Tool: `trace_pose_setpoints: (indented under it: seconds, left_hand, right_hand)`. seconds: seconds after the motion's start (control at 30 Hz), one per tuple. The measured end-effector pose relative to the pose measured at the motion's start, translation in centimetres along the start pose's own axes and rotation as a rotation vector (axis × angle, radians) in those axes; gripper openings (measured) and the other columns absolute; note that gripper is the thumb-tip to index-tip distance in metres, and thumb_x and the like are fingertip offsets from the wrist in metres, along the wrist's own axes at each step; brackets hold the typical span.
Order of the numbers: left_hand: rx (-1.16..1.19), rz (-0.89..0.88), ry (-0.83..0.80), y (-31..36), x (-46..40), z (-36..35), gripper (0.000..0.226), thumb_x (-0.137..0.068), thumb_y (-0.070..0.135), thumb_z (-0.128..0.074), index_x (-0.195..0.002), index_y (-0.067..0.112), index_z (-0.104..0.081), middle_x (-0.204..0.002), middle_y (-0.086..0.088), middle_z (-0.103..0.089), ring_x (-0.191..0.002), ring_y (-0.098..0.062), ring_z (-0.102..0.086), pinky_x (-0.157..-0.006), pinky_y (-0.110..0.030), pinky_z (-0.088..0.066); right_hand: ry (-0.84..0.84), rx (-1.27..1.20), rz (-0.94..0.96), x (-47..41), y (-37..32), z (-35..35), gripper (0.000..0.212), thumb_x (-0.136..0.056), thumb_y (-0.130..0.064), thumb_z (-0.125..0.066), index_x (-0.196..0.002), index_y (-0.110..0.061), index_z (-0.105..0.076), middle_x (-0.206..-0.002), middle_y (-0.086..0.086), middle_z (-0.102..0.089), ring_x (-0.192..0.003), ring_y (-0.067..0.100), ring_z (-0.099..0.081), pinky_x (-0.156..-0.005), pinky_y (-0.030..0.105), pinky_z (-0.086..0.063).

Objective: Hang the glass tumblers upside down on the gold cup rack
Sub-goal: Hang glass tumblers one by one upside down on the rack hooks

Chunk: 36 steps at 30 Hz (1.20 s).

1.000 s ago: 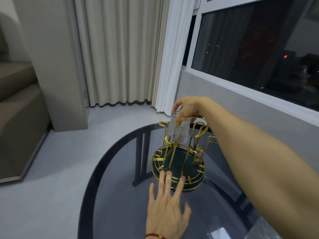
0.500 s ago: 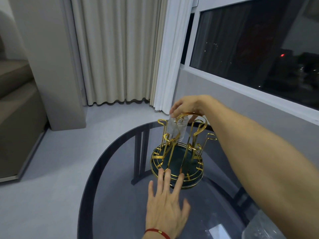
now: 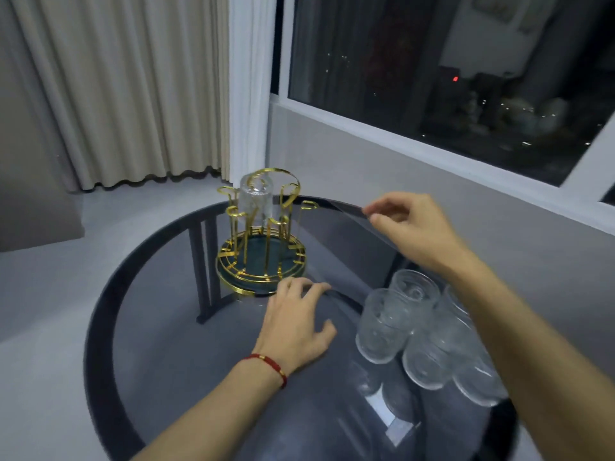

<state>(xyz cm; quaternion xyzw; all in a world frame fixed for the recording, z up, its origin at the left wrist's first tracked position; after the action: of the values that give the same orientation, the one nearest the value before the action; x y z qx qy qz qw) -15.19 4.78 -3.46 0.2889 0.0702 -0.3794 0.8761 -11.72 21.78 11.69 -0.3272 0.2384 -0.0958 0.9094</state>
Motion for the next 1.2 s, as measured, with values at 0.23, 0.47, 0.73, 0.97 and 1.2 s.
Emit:
trace_pose_setpoints:
  seconds: [0.23, 0.47, 0.73, 0.97, 1.2]
  left_hand:
    - [0.525, -0.007, -0.179, 6.6, 0.5, -3.9, 0.093, -0.075, 0.041, -0.079, -0.152, 0.029, -0.028, -0.147, 0.007, -0.044, -0.137, -0.008, -0.037, -0.110, -0.023, -0.031]
    - [0.607, 0.124, -0.089, 5.9, -0.3, -5.2, 0.077, -0.065, 0.042, -0.090, -0.129, 0.033, -0.048, -0.120, 0.017, -0.063, -0.110, -0.001, -0.059, -0.092, -0.020, -0.049]
    - [0.701, 0.263, 0.166, 0.7, -0.3, 0.4, 0.074, -0.058, 0.043, -0.094, -0.117, 0.028, -0.051, -0.110, 0.014, -0.063, -0.095, 0.012, -0.059, -0.075, -0.009, -0.049]
    - [0.897, 0.430, 0.334, -2.7, 0.8, 3.8, 0.072, -0.063, 0.039, -0.086, -0.123, 0.029, -0.049, -0.119, 0.008, -0.058, -0.106, -0.006, -0.059, -0.085, -0.025, -0.049]
    - [1.080, 0.418, 0.293, -3.7, 1.0, 3.8, 0.071, -0.058, 0.019, -0.083, -0.122, 0.023, -0.052, -0.110, 0.003, -0.071, -0.089, 0.003, -0.071, -0.070, -0.012, -0.054]
  right_hand:
    - [0.323, -0.125, -0.050, 11.0, 3.8, 2.1, 0.025, -0.090, -0.008, -0.066, -0.099, -0.028, -0.077, -0.090, -0.016, -0.079, -0.088, 0.002, -0.073, -0.077, 0.014, -0.055]
    - [0.337, -0.091, -0.053, 12.9, 4.3, 1.1, 0.029, -0.089, -0.001, -0.063, -0.104, -0.020, -0.076, -0.098, -0.009, -0.077, -0.090, 0.005, -0.072, -0.080, 0.017, -0.055]
    - [0.140, -0.220, -0.047, 13.0, 2.9, -2.8, 0.026, -0.093, -0.013, -0.067, -0.115, -0.024, -0.073, -0.112, -0.012, -0.075, -0.104, 0.002, -0.070, -0.091, 0.023, -0.057]
    - [-0.208, -0.561, -0.459, 11.9, 4.1, -12.2, 0.061, -0.105, -0.051, -0.043, -0.162, -0.034, -0.029, -0.164, -0.009, -0.036, -0.136, 0.022, -0.058, -0.115, 0.046, -0.046]
    - [-0.153, -1.419, -0.648, 10.2, 4.0, -16.1, 0.041, -0.106, -0.026, -0.054, -0.143, -0.009, -0.060, -0.130, 0.020, -0.074, -0.103, 0.034, -0.078, -0.092, 0.050, -0.062]
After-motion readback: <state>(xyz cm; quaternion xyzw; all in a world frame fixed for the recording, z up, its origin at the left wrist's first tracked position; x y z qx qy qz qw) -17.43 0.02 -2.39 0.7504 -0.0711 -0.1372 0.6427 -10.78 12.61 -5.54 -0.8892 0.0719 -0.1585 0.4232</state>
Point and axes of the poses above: each hand's wrist, its own x-axis away from the middle knuckle, its own z-axis out of the back of the hand, y = z × x, the point moved 9 cm from there along -x, towards the middle knuckle
